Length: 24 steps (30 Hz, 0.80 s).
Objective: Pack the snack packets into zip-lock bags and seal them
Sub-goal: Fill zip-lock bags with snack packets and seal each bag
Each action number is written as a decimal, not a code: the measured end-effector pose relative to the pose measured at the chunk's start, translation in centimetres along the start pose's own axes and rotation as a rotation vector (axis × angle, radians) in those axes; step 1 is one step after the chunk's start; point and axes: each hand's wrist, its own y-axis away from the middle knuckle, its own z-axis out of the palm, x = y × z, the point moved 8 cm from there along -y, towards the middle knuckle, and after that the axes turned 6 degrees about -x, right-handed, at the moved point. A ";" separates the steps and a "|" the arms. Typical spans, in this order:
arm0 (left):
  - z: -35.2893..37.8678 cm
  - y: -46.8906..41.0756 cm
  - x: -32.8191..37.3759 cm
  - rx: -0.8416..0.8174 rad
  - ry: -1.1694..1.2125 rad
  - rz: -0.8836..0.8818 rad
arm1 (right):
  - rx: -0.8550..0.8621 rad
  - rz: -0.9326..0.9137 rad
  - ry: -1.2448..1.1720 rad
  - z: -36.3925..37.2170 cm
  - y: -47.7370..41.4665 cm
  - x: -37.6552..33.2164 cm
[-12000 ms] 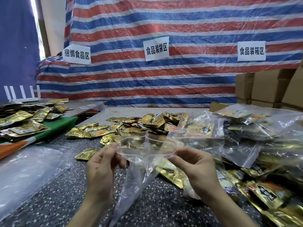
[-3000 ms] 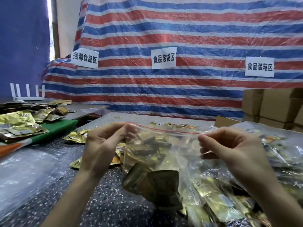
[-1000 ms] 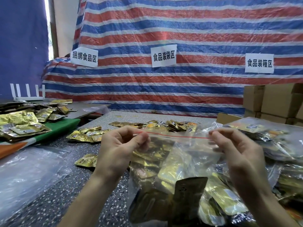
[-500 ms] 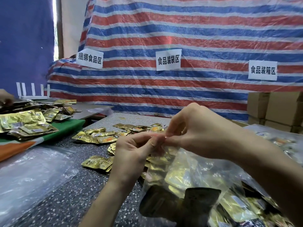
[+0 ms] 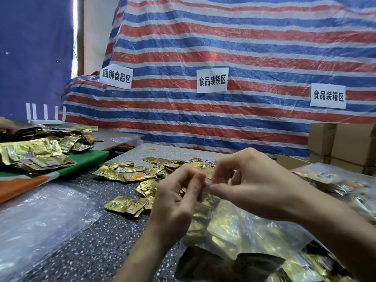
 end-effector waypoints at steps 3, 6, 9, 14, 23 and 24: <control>0.2 0.4 0.4 0.026 -0.109 0.052 | 0.012 -0.025 0.012 0.3 0.1 -0.3; 0.4 0.5 0.1 0.014 -0.071 0.035 | -0.007 -0.027 0.005 0.4 0.1 -0.3; 0.7 0.3 0.0 -0.020 -0.038 0.027 | -0.009 -0.009 0.012 0.4 0.0 0.1; 1.1 0.2 0.1 -0.096 -0.063 0.040 | -0.016 -0.006 0.077 0.7 0.3 0.2; -0.1 0.5 0.4 0.090 0.017 0.050 | -0.058 -0.007 -0.201 0.6 0.7 0.2; -0.3 0.5 0.3 0.120 0.041 0.048 | -0.065 -0.006 -0.214 0.6 0.7 0.2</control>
